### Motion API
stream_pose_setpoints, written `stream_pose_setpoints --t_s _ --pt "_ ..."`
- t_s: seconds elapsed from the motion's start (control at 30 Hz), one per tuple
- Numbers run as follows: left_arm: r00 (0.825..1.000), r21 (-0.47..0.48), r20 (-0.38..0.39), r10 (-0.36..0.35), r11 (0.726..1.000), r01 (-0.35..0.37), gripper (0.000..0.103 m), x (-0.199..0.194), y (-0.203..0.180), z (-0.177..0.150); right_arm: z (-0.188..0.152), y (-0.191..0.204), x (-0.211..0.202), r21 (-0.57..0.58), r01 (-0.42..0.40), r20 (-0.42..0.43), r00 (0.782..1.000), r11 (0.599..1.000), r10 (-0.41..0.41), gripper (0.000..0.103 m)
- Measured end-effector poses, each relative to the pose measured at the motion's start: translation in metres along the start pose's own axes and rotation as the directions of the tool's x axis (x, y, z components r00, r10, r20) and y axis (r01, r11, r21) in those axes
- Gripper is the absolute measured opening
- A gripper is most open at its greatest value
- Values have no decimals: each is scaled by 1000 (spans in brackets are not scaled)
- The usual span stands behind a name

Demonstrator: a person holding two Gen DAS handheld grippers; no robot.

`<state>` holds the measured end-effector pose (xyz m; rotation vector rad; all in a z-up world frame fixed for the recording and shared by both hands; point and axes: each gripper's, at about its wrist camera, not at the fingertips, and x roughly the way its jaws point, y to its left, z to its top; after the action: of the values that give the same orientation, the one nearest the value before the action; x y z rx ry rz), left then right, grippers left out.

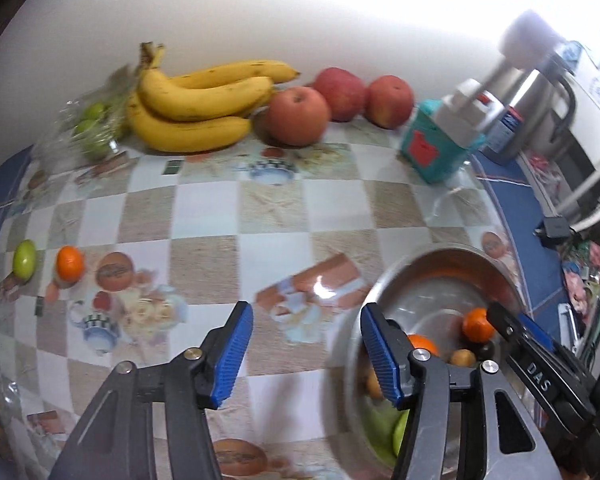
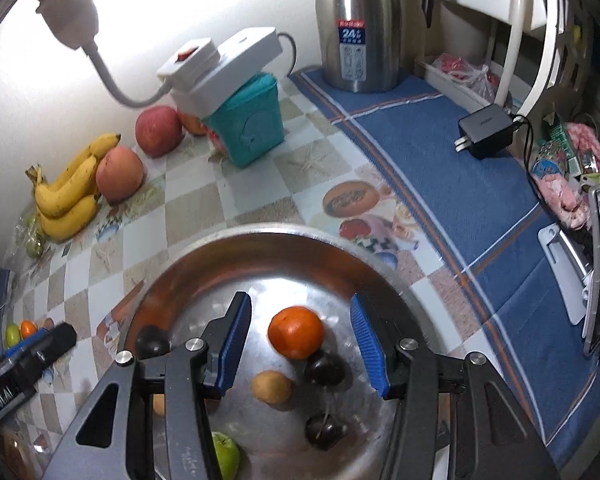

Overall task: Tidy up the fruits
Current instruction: 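Move both tools back from the basin toward the green apple and tangerine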

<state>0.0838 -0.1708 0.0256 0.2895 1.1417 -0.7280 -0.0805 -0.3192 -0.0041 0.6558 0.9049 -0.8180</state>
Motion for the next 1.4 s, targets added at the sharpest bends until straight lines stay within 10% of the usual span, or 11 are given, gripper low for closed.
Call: stream_pose_setpoints --t_s 0.27,0.37,1.4 --pt "998 -3 -55 35 999 -35 83 12 9 -3 -6 13 4 -6 -2 -73 997 1000 2 53" --pt "996 -3 -77 47 999 -48 98 18 10 -5 -7 14 4 3 -23 -78 997 1000 23 76" --pt "993 -22 -98 71 997 -74 103 27 53 -6 -15 46 5 -103 11 -67 998 995 -18 99"
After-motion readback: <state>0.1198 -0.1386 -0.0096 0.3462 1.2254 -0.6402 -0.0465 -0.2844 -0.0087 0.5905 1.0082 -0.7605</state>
